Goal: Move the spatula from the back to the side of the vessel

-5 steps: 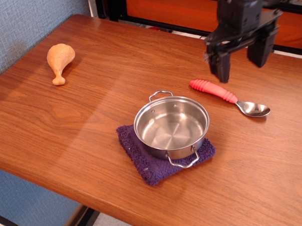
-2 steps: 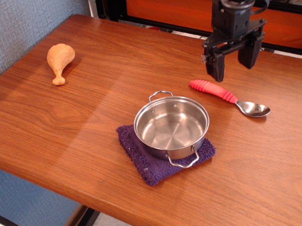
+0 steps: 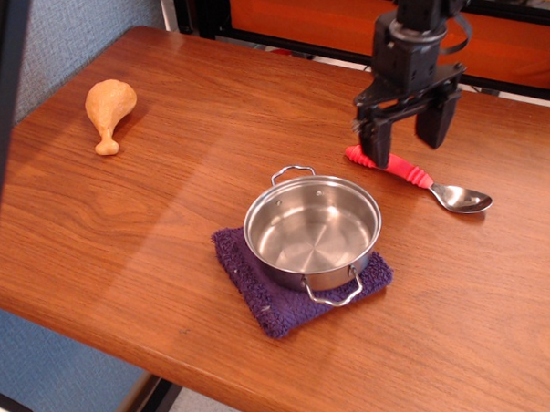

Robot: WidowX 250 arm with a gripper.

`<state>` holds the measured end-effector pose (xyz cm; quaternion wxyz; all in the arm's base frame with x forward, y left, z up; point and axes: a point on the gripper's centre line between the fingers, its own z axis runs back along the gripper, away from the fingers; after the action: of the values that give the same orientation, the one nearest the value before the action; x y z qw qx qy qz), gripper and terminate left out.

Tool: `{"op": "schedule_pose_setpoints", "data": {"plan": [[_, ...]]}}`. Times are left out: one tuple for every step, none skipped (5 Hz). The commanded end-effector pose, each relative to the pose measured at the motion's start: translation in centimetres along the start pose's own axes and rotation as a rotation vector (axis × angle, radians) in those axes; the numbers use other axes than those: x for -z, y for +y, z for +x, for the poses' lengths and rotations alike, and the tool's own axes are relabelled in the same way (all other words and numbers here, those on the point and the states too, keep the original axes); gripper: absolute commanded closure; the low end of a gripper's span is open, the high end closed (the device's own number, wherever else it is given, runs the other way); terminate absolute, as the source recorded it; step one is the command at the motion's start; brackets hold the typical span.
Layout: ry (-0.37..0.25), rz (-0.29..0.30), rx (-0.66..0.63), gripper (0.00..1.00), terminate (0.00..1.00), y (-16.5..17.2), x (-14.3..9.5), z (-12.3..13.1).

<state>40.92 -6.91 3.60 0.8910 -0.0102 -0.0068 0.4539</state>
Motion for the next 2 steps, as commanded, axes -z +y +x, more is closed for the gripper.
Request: {"op": "schedule_pose_setpoints", "data": {"plan": [[-0.014,0.004,-0.018,0.00,0.00,0.15,0.11,1.75],[-0.019,-0.001,-0.033,0.00,0.00,0.11,0.23,1.54]]}}
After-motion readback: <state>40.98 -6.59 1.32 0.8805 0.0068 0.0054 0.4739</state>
